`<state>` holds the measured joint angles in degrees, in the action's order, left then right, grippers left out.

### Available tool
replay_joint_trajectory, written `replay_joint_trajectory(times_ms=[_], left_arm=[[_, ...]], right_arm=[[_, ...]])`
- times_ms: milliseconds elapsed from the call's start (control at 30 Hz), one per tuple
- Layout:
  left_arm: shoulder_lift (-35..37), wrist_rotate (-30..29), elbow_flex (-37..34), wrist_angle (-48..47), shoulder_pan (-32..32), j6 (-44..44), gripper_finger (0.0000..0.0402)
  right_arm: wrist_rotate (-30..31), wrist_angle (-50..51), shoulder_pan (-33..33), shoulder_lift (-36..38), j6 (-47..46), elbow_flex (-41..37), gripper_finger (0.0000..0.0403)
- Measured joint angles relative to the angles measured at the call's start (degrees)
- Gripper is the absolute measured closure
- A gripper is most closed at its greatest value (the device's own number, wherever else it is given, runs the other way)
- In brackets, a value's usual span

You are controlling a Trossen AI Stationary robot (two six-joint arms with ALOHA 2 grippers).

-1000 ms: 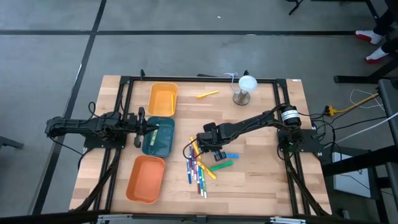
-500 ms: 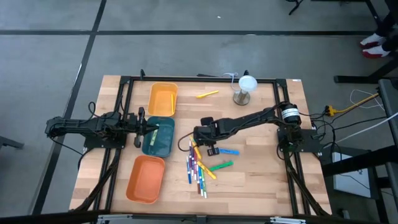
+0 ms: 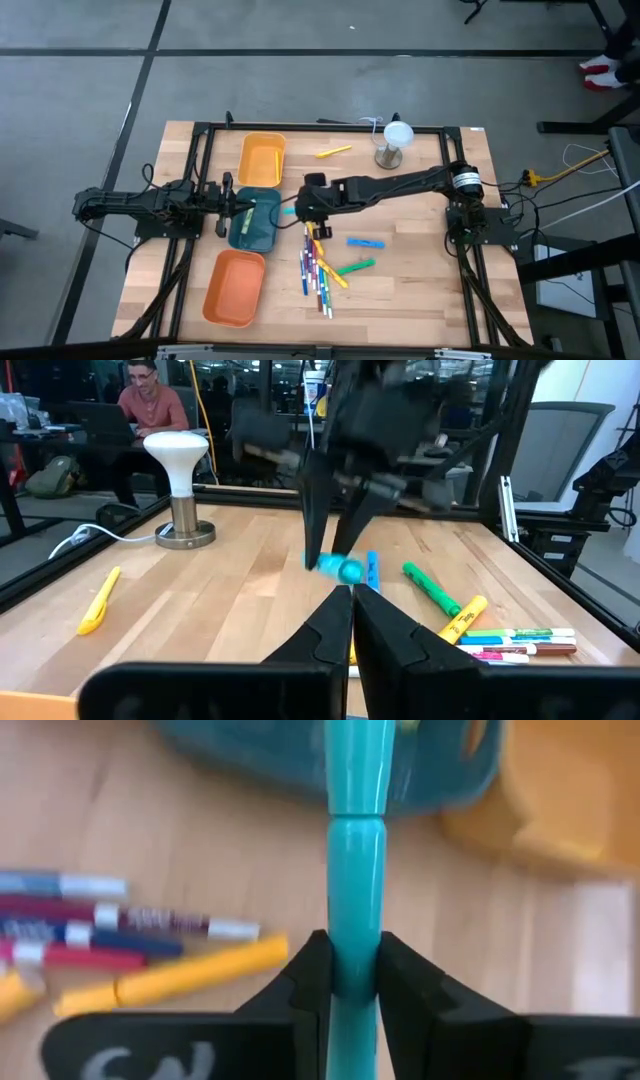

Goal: Pick & Place Markers
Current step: Put the light blue highlighter pen into the blue bin

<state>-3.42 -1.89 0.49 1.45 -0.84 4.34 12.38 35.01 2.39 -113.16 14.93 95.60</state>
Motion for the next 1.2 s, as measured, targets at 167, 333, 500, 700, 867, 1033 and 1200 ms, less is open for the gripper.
replay_joint_trajectory(times_ms=[167,333,500,700,867,1033,1200], left_arm=[[0.0,0.0,0.0,0.0,0.0,0.0,0.0389],[0.0,0.0,0.0,0.0,0.0,0.0,0.0391],[0.0,0.0,0.0,0.0,0.0,0.0,0.0393],[0.0,0.0,0.0,0.0,0.0,0.0,0.0389],[0.0,0.0,0.0,0.0,0.0,0.0,0.0393],[0.0,0.0,0.0,0.0,0.0,0.0,0.0391],[0.0,0.0,0.0,0.0,0.0,0.0,0.0389]], right_arm=[[-2.6,-6.8,0.0,0.0,2.4,2.2,0.0340],[-7.4,-14.7,-0.4,0.0,2.9,2.3,0.0340],[-12.8,-22.4,-0.4,0.0,0.3,2.3,0.0340],[-15.7,-27.8,0.1,0.0,-2.3,2.3,0.0340],[-20.3,-30.4,0.3,-0.4,-2.5,2.3,0.0340],[-22.6,-35.6,0.9,-3.0,-2.4,2.3,0.0340],[-22.7,-39.0,1.0,-6.2,-2.5,2.3,0.0340]])
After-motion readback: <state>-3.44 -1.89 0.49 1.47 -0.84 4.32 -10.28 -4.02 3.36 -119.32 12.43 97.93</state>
